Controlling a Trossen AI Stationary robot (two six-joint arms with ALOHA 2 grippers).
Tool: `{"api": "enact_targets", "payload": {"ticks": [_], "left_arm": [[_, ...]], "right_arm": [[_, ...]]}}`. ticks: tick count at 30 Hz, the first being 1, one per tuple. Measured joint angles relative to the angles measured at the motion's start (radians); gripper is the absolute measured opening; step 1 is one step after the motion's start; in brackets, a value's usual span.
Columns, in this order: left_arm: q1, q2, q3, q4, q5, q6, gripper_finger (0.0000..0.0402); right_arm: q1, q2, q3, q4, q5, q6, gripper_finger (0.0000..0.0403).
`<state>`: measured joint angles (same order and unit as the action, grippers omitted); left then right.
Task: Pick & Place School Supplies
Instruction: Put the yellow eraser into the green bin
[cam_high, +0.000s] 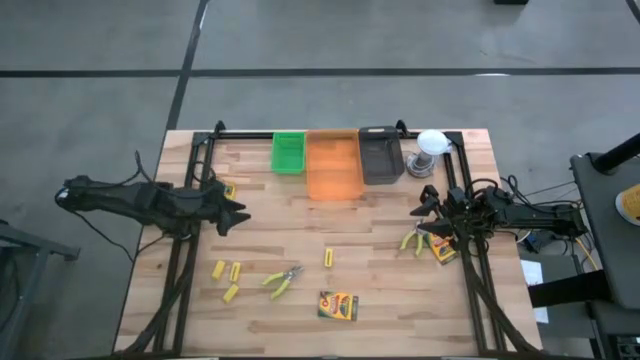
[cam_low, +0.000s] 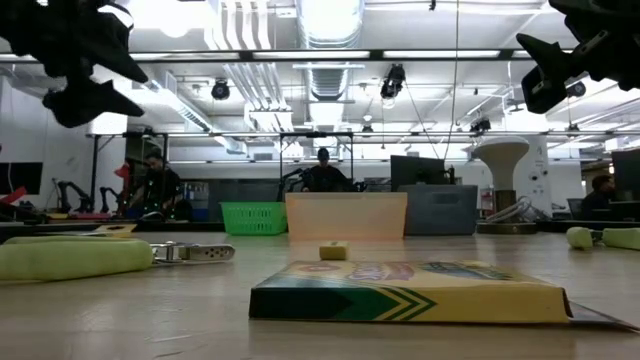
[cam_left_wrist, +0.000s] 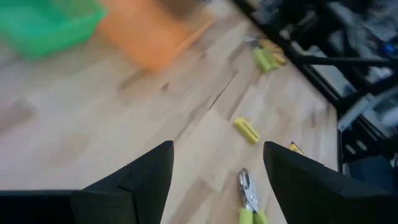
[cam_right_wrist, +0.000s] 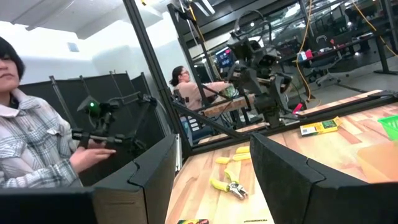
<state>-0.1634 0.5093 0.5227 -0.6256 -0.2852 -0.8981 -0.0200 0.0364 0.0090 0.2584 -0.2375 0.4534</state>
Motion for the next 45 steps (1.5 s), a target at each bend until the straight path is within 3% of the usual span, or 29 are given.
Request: {"api": "enact_targets", "payload": {"ticks": [6,14,22,29,36,45], "left_arm": [[-0.022,0.109,0.146,-0.247,0.028,-0.201,0.0255],[-0.056,0.34,0.289,-0.507,0.262,-0.456,0.0255],[-0.101,0.515,0.3,-0.506,0.384,-0.692,0.0255],[-0.151,0.604,0.29,-0.444,0.297,-0.717,0.0255],[-0.252,0.71,0.29,-0.439,0.293,-0.905,0.0254],[-0.297,0.82,0.29,-0.358,0.305,-0.878,0.0243]], "right_arm": [[0.0,0.0,0.0,0.0,0.0,0.0,0.0201],[0.0,0.0,0.0,0.0,0.0,0.0,0.0201],[0.0,0.0,0.0,0.0,0.0,0.0,0.0201],[0.0,0.0,0.0,0.0,0.0,0.0,0.0201],[0.0,0.0,0.0,0.0,0.0,0.0,0.0201],[0.0,0.0,0.0,0.0,0.001,0.0,0.0201]]}}
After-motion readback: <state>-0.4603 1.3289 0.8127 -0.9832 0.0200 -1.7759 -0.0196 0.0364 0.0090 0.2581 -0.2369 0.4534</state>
